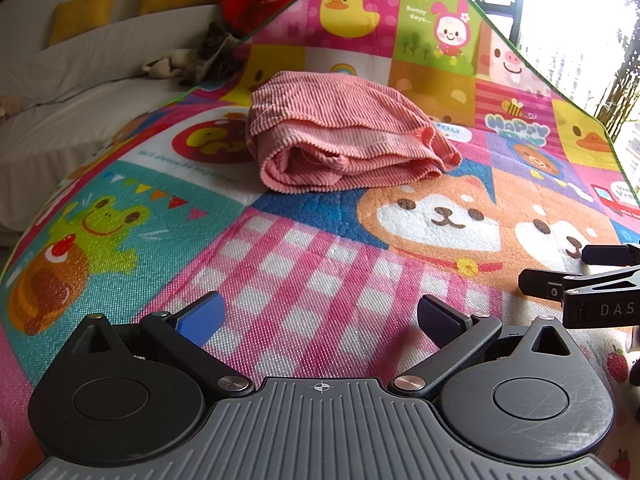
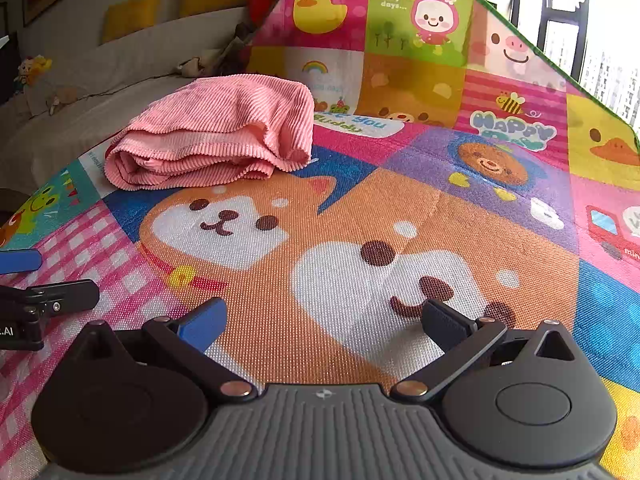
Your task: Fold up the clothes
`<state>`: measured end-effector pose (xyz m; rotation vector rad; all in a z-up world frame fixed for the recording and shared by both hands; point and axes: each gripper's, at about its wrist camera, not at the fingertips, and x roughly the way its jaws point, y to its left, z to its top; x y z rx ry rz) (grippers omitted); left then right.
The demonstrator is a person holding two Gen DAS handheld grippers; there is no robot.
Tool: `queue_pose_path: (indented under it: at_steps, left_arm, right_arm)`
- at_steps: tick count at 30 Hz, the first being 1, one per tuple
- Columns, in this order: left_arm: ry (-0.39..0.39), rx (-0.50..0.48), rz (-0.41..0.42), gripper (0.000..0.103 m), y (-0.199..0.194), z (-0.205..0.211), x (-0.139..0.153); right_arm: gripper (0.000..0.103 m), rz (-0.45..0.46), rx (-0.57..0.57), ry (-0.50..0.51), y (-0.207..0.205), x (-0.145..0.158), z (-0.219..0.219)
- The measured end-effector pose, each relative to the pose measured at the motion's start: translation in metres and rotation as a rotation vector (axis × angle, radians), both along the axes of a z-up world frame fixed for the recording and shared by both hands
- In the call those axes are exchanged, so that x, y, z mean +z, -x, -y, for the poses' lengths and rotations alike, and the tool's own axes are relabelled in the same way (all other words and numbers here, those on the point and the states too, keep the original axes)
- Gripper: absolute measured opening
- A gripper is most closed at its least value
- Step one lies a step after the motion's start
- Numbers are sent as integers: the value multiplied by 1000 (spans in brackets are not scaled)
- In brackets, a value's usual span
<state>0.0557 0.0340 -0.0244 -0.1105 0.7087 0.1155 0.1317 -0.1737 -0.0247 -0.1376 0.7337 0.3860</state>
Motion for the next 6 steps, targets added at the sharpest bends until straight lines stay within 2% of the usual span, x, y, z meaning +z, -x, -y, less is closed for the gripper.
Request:
queue_pose_path:
  at_steps: [6]
  left_arm:
    - [50, -1, 20, 103, 3, -7, 2]
  right_arm:
    - [103, 10, 25, 6, -1, -1, -1]
